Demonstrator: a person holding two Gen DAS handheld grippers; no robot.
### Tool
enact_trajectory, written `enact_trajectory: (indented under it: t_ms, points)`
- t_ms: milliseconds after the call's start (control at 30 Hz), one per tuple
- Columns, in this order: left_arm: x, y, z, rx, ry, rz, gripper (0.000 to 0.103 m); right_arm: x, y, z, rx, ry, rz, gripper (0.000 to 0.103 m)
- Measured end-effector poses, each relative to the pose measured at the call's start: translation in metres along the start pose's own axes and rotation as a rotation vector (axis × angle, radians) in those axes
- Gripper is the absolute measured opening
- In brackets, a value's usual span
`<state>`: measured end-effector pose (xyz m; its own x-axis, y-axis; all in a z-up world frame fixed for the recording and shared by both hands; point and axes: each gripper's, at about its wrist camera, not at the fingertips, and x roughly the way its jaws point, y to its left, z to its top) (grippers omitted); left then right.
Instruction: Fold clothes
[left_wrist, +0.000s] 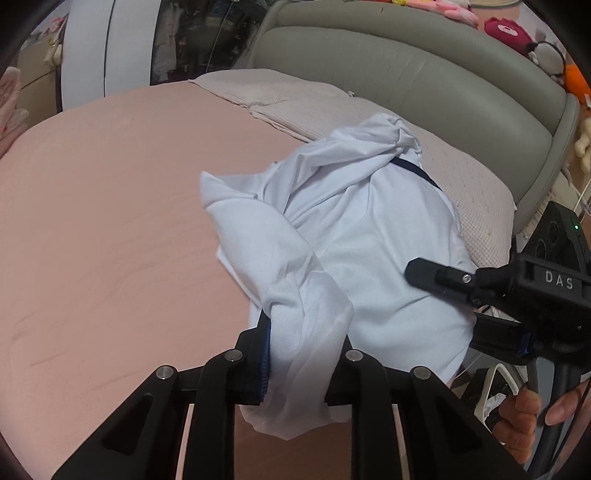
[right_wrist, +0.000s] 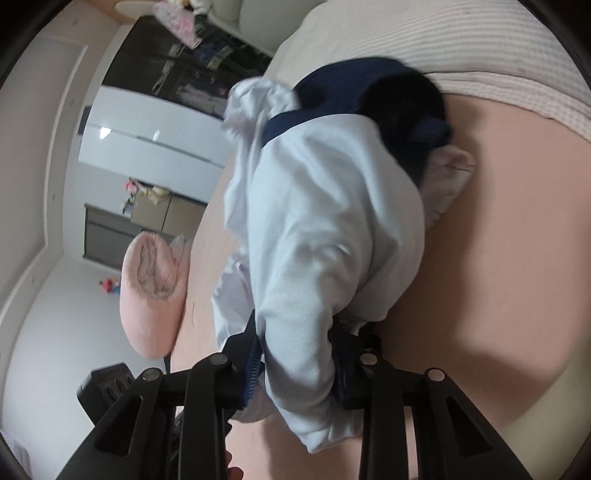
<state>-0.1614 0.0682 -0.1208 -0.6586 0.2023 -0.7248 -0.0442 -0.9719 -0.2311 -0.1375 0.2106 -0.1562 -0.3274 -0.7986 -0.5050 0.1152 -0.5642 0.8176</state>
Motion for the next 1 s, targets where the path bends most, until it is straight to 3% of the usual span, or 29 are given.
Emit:
enact_trajectory:
  t_ms: [167,367,467,533,633,733,833,933,1000]
  points:
    - [-0.05,-0.009,-0.023,0.056,-0.042,0.007,0.017,-0.002,0.034,-0.016,-0.136,-0.005,-0.06,0.023]
    - [-0.08,0.002,-0.019,0.057,-0.049,-0.029,0.022,-0.017,0.052,-0.004,-0.131,-0.056,-0.004,0.022]
    - [-0.096,0.014,-0.016,0.01,-0.04,-0.09,0.037,-0.024,0.057,0.007,-0.13,-0.078,0.009,0.021]
    - [-0.109,0.01,-0.017,0.03,-0.078,-0.115,0.061,-0.025,0.062,0.013,-0.141,-0.074,0.007,0.021]
    - [-0.124,0.001,-0.02,0.074,-0.125,-0.16,0.074,-0.022,0.071,0.02,-0.167,-0.075,0.01,0.021]
    - [-0.114,-0.015,-0.019,0.142,-0.098,-0.183,0.079,-0.019,0.076,0.026,-0.16,-0.071,0.041,0.021]
    - [-0.093,-0.031,-0.023,0.198,-0.062,-0.135,0.08,-0.015,0.08,0.03,-0.176,-0.056,0.045,0.021]
    - [-0.07,-0.044,-0.029,0.166,0.002,-0.086,0.079,-0.012,0.075,0.031,-0.195,-0.025,0.014,0.021]
    - [-0.052,-0.044,-0.032,0.14,0.054,-0.094,0.079,-0.01,0.067,0.03,-0.183,-0.003,0.008,0.021]
